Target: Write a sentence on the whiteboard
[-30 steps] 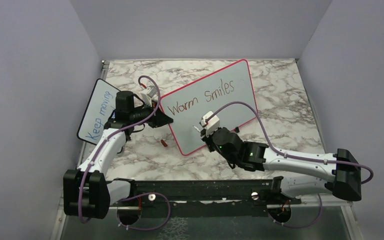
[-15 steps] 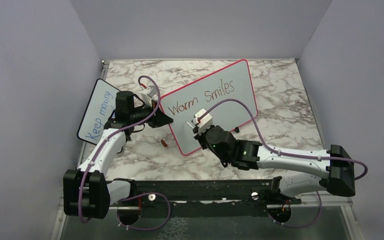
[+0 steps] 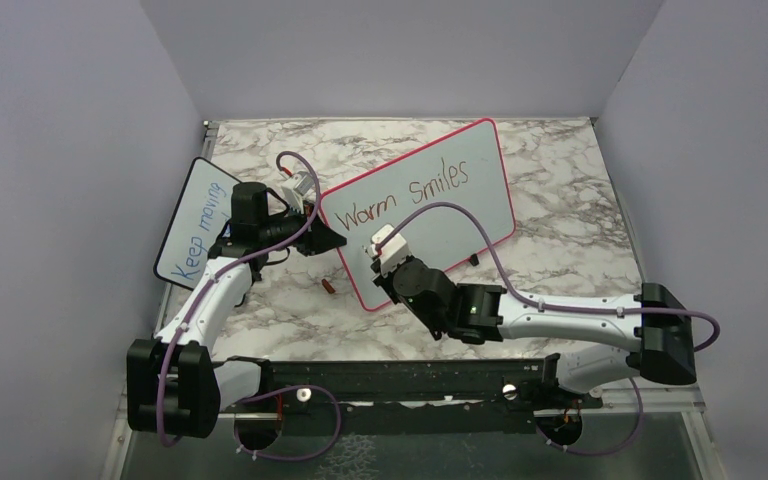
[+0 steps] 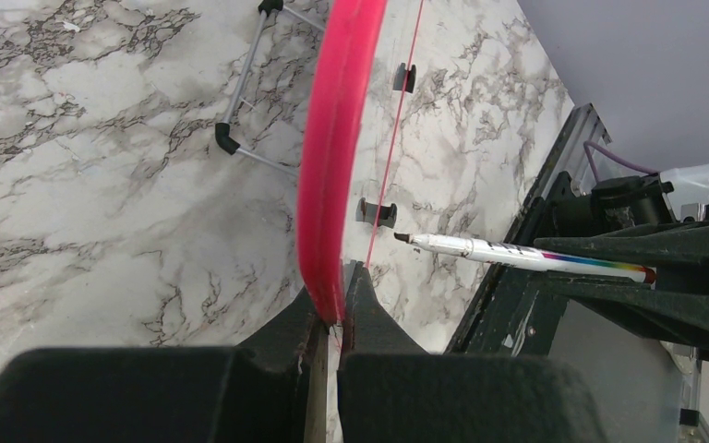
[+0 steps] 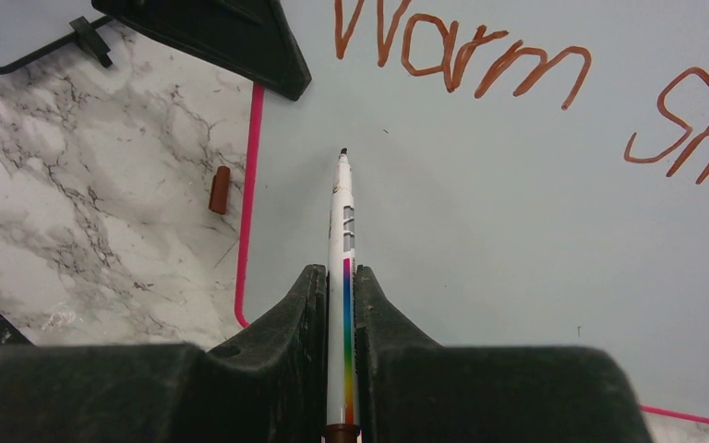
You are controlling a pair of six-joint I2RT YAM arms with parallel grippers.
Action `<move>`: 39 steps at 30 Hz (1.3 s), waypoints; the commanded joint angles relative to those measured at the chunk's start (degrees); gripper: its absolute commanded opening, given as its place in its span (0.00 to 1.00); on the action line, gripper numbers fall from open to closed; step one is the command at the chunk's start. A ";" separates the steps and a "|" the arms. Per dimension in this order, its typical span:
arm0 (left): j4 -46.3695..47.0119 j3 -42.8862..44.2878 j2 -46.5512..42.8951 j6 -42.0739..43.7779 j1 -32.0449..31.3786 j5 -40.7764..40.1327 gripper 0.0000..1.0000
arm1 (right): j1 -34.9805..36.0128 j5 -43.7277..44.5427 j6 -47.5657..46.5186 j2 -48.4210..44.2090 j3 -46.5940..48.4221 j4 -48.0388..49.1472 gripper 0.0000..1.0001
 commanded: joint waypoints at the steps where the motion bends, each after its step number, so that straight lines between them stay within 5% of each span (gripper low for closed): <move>1: -2.64 -1.83 0.01 2.85 0.49 -8.81 0.00 | 0.99 3.24 -0.31 1.67 2.79 0.30 0.01; 39: -2.38 -2.03 -0.56 2.50 0.50 -8.62 0.00 | 1.37 -2.17 8.99 9.39 7.38 -17.90 0.01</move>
